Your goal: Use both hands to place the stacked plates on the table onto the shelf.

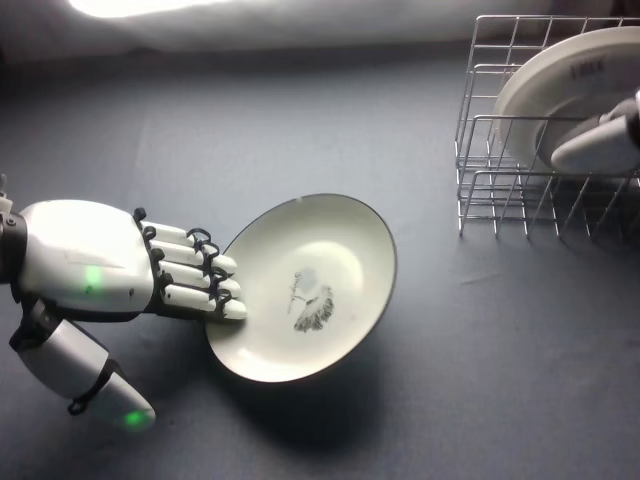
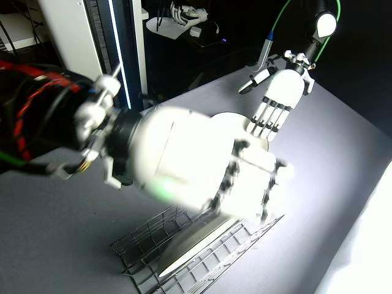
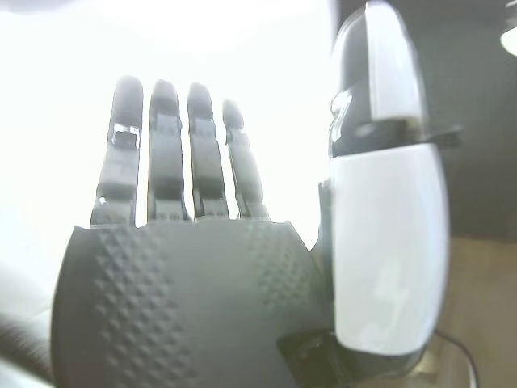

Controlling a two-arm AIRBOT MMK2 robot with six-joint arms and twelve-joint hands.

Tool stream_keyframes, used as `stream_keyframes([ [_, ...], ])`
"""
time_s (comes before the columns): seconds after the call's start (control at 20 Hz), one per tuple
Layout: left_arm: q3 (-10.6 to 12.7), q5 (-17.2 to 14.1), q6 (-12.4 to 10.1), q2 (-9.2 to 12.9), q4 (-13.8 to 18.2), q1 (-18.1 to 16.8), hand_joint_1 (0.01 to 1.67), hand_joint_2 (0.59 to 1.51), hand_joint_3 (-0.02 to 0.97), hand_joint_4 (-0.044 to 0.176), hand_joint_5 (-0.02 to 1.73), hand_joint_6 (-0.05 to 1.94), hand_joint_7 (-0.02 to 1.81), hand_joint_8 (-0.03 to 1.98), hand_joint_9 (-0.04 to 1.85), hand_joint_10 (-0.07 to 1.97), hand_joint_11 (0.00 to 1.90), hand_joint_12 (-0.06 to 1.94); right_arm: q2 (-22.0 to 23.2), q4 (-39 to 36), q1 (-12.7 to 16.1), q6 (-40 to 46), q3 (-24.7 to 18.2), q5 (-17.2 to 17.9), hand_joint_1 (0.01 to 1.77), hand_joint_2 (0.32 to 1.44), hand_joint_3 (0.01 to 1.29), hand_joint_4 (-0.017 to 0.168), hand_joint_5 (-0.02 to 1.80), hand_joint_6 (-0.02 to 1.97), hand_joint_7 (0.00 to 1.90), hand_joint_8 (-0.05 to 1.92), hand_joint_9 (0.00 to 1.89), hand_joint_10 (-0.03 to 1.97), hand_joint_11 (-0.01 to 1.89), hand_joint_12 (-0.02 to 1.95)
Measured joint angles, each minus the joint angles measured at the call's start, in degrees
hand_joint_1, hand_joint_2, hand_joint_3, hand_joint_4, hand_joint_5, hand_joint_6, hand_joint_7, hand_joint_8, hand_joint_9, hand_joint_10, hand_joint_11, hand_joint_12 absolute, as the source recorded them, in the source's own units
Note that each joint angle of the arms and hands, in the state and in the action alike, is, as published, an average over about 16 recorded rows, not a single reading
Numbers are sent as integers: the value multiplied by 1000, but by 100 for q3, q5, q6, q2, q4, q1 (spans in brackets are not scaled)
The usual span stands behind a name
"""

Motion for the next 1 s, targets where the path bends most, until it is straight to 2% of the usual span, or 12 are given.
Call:
stream_keyframes([
  [0.25,-40,75,-1,12,-38,171,14,1099,-12,-2,117,-24,76,-9,28,-33,25,253,-70,-1352,-33,10,-285,108,1059,849,13,-3,67,18,73,13,75,-1,20,270],
  [0.45,-59,106,-2,21,-83,253,14,1102,-12,-4,103,-30,65,-11,28,-32,28,262,-222,-2177,-98,16,-394,121,1110,832,13,-2,23,18,20,13,21,0,18,213],
  [0.7,-65,111,-2,24,-112,277,14,1104,-12,-6,113,-31,75,-12,39,-33,27,301,-583,-2873,-223,20,-396,33,1220,871,14,-1,21,18,17,13,17,0,19,353],
  [1.0,-65,109,-1,23,-129,276,14,1108,-12,-7,130,-31,92,-12,56,-33,27,349,-1161,-3247,-364,8,-242,-174,1364,910,14,1,22,17,21,13,18,0,13,503],
])
